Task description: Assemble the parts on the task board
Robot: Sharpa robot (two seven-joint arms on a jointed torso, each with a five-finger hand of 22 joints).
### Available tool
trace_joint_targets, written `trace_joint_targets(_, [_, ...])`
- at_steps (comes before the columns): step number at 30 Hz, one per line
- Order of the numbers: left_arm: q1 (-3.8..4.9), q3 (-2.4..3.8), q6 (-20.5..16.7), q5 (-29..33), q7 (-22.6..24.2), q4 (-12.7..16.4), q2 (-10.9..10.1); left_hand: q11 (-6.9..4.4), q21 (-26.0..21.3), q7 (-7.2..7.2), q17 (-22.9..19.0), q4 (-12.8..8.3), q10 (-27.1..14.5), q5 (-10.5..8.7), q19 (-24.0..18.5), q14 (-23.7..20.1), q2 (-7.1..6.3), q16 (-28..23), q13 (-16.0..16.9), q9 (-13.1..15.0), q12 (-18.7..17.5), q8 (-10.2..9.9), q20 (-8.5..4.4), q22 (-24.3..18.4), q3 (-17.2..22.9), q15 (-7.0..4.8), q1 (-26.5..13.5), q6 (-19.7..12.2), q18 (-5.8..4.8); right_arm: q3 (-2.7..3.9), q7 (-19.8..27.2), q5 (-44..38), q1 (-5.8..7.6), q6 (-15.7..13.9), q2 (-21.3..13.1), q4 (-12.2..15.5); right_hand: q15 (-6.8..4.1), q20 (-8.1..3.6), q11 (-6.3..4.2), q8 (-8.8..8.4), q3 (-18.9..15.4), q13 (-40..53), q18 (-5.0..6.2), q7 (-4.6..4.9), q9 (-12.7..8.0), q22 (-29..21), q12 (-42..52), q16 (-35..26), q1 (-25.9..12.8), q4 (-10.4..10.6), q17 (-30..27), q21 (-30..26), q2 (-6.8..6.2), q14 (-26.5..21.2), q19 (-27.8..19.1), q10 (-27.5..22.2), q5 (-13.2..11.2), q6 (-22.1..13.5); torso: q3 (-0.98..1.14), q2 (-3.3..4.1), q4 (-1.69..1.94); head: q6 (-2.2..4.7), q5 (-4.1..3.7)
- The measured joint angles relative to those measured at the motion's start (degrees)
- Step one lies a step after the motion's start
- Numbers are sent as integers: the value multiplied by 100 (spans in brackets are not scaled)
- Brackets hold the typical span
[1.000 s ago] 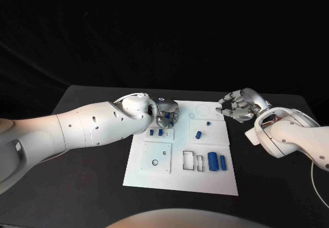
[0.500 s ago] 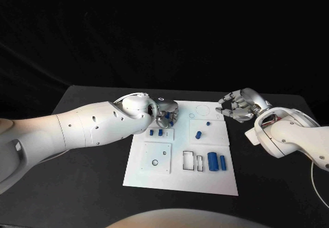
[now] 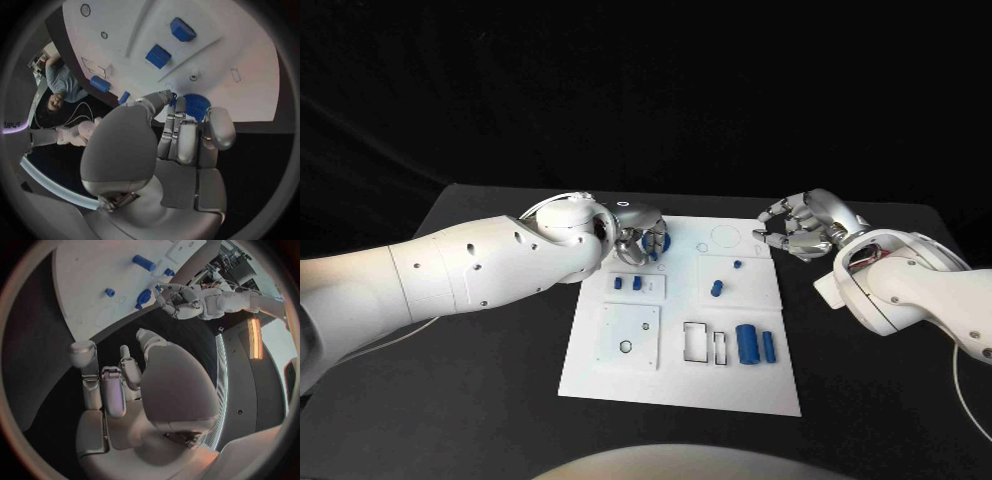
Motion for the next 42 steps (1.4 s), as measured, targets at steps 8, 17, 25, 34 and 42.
trace_joint_targets(8, [5, 81, -73, 214, -14, 244, -281, 0, 0, 0, -9, 0, 0, -21, 19, 0, -13, 0, -6, 10, -21, 0, -19, 0, 0, 0, -13, 0, -90, 0, 0, -2, -3, -4, 1, -13, 0, 0, 0, 0, 0, -1, 0, 0, 0, 0, 0, 0, 0, 0, 0, 0, 0, 0, 0, 0, 0, 0, -3, 1, 2, 12, 17])
trace_joint_targets(17, [5, 90, 0, 384, -70, 369, -537, 0, 0, 0, -26, -15, 40, -48, 19, 0, -36, 0, -14, 11, -56, -23, -19, 0, -16, 0, -36, 0, -90, 0, -2, -4, -9, -4, -3, -18, 0, 0, 0, 1, 0, -1, 0, 0, 0, 0, 0, 0, 0, 0, 0, 0, 0, 0, 0, 0, 1, 0, -2, 9, 4, 15, 27])
trace_joint_targets(25, [2, 86, 114, 439, -142, 358, -588, 0, -1, 0, -26, -15, 40, -81, 19, 0, -36, 0, -14, 11, -77, -46, -19, -1, -16, 0, -80, 0, -90, -2, -3, -5, -11, -4, 3, -20, 0, 0, 0, 22, 0, -2, 0, 0, 5, -6, 0, 0, 0, 0, 0, 0, 0, 0, 0, 0, 24, 0, 0, 11, 0, 16, 62])
trace_joint_targets(34, [0, 84, 200, 445, -171, 231, -526, 0, -1, 0, -26, -15, 40, -81, 19, -1, -36, 0, -14, 11, -77, -46, -19, -1, -16, 0, -80, 0, -89, 0, -4, -6, -13, -5, 6, -21, 0, 0, 0, 22, 16, -2, 0, 0, 4, -6, 0, 0, 0, 16, 0, 0, 0, 0, 0, 0, 23, 0, 7, 15, -13, 11, 75])
trace_joint_targets(42, [-3, 82, 279, 446, -194, 172, -505, 0, -3, 0, -31, -31, 40, -81, 18, -1, -36, 0, -20, 10, -105, -46, -19, -1, -31, 0, -80, 0, -89, -1, -5, -6, -14, -5, 3, -16, 0, 0, 0, 22, 16, -3, 0, 0, 4, -6, 0, 0, 0, 16, 0, 0, 0, 0, 0, 0, 23, 0, 7, 16, -13, 3, 73])
